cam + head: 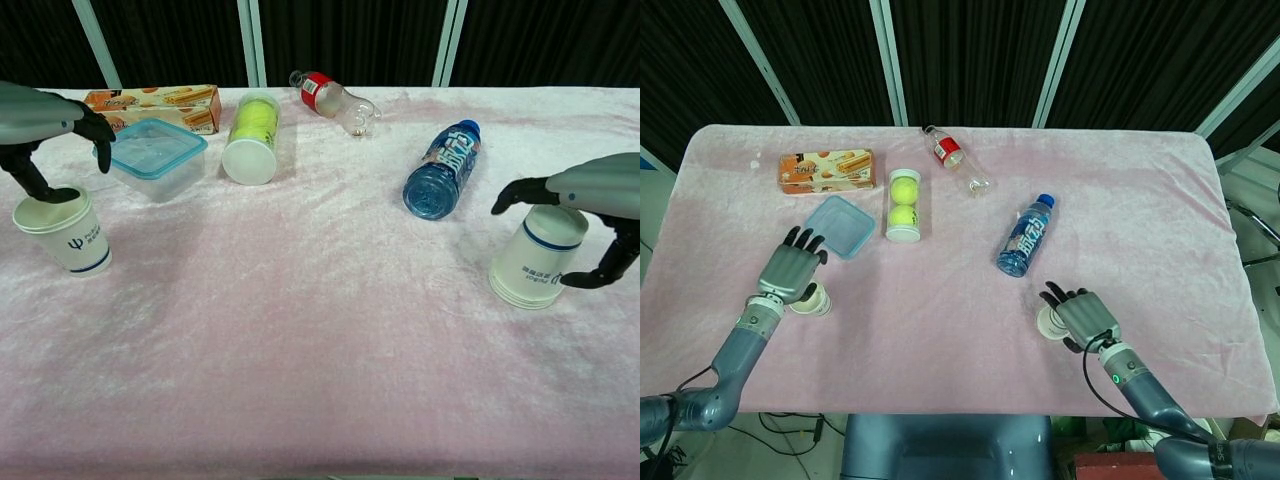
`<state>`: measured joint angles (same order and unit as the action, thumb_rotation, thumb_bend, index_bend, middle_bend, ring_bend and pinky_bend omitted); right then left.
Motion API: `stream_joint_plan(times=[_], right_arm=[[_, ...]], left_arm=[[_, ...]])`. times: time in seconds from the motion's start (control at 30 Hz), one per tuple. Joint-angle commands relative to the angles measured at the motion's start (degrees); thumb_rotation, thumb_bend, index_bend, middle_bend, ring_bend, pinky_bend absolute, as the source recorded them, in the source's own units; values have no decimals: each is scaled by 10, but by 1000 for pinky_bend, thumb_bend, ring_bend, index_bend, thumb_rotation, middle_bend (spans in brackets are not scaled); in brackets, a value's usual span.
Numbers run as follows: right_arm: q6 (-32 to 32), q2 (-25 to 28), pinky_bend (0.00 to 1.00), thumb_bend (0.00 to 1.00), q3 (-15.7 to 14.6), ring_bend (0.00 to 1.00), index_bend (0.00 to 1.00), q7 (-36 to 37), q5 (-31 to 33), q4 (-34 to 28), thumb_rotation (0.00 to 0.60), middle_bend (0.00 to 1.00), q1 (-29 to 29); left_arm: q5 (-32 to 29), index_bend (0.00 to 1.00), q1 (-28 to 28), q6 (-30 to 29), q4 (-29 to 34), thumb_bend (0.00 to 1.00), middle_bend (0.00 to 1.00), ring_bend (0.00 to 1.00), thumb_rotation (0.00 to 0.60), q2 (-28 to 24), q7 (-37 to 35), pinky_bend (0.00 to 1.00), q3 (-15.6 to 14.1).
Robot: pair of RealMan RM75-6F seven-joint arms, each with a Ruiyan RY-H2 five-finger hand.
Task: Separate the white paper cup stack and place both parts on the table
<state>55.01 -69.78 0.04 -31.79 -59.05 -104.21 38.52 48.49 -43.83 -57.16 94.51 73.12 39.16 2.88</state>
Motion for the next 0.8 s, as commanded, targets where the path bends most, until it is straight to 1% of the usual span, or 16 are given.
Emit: stream_joint_plan(times=[0.03,0.1,0.23,0.3,0.33,0.37,0.5,0.53,0.63,0.73,0.8], right_arm=[[17,19,241,134,3,228,83,30,-16,-18,600,0,-15],[27,30,231,118,5,203,76,55,-30,-25,600,0,-25],[56,63,222,115,5,201,67,117,-70,-35,600,0,-56],[96,84,213,115,5,201,68,136,-100,-25,600,0,-80],[159,99,210,115,11,201,68,139,-114,-1,600,0,-108],[183,100,210,115,9,201,68,150,-132,13,600,0,-121],[244,104,199,115,13,201,69,186,-159,74,600,0,-159],[272,110,197,115,11,200,69,205,-165,106,600,0,-180],[308,110,191,116,-1,198,69,256,-205,152,600,0,-210],[334,102,191,116,-11,196,69,286,-236,185,600,0,-235],[346,97,191,115,-22,195,70,294,-256,201,600,0,-250]], left_arm=[[18,298,8,-16,28,315,89,0,600,-26,-29,0,13],[28,277,14,-21,46,303,74,0,600,-44,-46,0,18],[51,260,31,-29,99,292,59,0,600,-100,-91,0,27],[75,260,46,-44,130,292,58,0,600,-135,-111,0,26],[101,259,70,-78,156,292,57,0,600,-163,-126,0,23],[123,256,83,-92,170,292,56,0,600,-177,-139,0,17],[181,244,129,-134,189,292,53,0,600,-210,-179,0,-2],[211,243,161,-165,194,292,53,0,600,-223,-200,0,-19],[295,242,218,-227,178,292,51,0,600,-230,-253,0,-52],[356,242,265,-278,139,292,50,0,600,-221,-289,0,-77],[382,242,297,-309,103,292,50,0,600,-207,-306,0,-93]])
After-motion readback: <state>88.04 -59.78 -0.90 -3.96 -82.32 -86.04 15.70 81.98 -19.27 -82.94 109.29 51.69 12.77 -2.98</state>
